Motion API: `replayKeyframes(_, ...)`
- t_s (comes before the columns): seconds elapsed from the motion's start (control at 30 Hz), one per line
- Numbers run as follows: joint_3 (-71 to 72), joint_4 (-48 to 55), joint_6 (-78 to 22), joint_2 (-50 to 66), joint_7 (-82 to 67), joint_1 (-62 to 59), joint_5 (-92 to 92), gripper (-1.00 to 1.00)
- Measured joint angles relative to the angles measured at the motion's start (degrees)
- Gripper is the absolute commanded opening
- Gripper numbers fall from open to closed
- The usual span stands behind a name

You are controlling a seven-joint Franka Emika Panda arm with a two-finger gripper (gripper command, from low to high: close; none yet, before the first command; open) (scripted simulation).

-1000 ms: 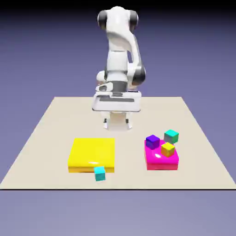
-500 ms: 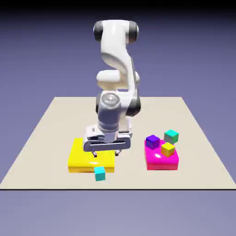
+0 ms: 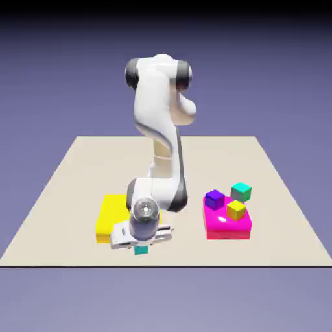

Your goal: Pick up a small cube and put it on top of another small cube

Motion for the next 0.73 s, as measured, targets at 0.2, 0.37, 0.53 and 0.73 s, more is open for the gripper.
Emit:
replayKeyframes(0.2, 8.85, -4.19, -7.08, -11.35, 10.54, 8.17, 7.28, -1.00)
replayKeyframes(0.37, 18.45, -10.79, -10.77, -21.73, 22.67, 16.96, 14.93, -1.00)
replayKeyframes(0.53, 24.27, -16.44, -10.49, -27.13, 29.91, 22.56, 19.49, -1.00)
replayKeyframes(0.73, 24.52, -21.81, -2.72, -24.61, 29.97, 23.19, 19.33, 1.00)
